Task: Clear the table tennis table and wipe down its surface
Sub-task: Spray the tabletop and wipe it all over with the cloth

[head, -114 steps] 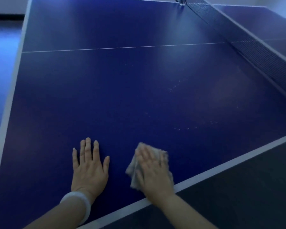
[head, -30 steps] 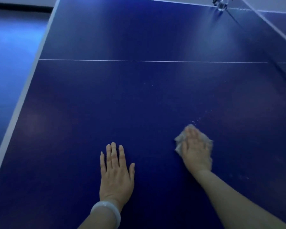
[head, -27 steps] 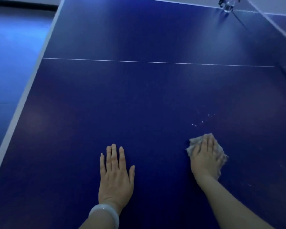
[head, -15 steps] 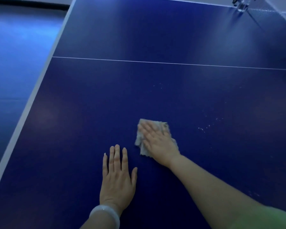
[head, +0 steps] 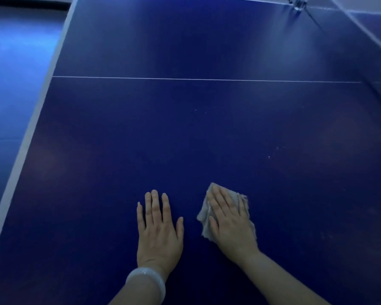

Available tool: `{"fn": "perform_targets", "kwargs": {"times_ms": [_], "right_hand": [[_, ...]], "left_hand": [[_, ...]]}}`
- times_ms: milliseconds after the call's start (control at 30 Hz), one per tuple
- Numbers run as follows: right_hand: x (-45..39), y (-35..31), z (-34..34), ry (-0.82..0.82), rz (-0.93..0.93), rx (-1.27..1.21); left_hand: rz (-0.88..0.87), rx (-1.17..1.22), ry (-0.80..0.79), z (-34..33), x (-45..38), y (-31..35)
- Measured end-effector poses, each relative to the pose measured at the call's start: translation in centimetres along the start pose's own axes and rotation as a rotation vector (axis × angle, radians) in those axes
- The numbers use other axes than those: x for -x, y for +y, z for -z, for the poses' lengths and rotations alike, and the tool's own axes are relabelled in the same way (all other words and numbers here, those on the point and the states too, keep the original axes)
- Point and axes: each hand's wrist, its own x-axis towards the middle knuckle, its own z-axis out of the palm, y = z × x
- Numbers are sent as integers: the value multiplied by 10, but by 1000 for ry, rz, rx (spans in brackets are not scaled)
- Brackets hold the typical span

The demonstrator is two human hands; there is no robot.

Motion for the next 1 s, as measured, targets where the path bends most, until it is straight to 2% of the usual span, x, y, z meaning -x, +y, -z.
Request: {"fn": "perform_targets", "kwargs": {"times_ms": [33, 67, 167, 233, 267, 333, 433, 500, 567, 667, 733, 800, 900, 1000], "right_hand": [[4, 18, 1, -17, -29, 9], [10, 38, 1, -36, -142, -9], [33, 83, 5, -47, -742, -130], [44, 71, 5, -9, -951, -191], [48, 55, 3, 6, -961, -206], [59, 16, -5, 14, -826, -174], [91, -23, -12, 3, -396, -84], [120, -8, -11, -29, -183, -66], [149, 29, -8, -38, -236, -46], [169, 76, -3, -15, -720, -156], [163, 77, -4, -7, -908, -161], [157, 65, -6, -1, -907, -162], [157, 54, -9, -12, -753, -125], [158, 57, -7, -36, -675, -118]], "left_hand": [[3, 2, 3, 0, 0, 0], [5, 3, 4, -1, 0, 0], [1, 6, 2, -2, 0, 1], [-1, 7, 3, -3, 0, 0], [-4, 8, 8, -3, 0, -1], [-7, 11, 14, -3, 1, 0], [-10, 13, 12, -2, 1, 0], [-17, 25, 23, -2, 1, 0], [-16, 35, 28, -2, 2, 0], [-14, 40, 34, -2, 1, 0], [-9, 34, 37, -1, 2, 1], [-4, 19, 32, 1, 3, 3], [2, 31, 25, 5, 3, 7], [-115, 36, 54, 6, 4, 35]]}}
